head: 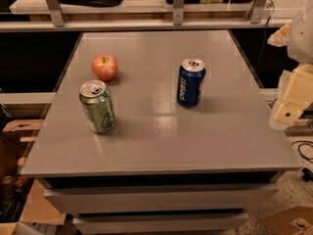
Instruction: Knock pepsi can over
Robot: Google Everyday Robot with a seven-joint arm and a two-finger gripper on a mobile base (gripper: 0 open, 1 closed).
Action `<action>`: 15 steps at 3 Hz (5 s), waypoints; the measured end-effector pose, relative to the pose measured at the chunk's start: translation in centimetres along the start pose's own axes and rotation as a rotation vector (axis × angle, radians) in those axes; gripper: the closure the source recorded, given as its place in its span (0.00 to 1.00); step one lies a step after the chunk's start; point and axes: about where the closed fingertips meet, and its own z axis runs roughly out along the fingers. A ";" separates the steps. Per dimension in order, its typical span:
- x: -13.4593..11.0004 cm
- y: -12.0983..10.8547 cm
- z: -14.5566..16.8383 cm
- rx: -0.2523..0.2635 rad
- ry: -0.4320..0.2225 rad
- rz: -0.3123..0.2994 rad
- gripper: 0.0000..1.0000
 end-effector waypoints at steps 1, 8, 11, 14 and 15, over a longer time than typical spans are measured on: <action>0.0 0.0 0.0 0.000 0.000 0.000 0.00; -8.0 -4.0 11.8 -0.287 -1.008 0.180 0.00; -12.1 -5.6 14.2 -0.307 -1.212 0.224 0.00; -13.8 -7.7 12.3 -0.242 -1.285 0.145 0.64; -13.8 -7.7 11.8 -0.239 -1.251 0.092 0.88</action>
Offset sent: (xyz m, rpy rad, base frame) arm 0.0389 0.0173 -0.0210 0.2974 0.0074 0.1134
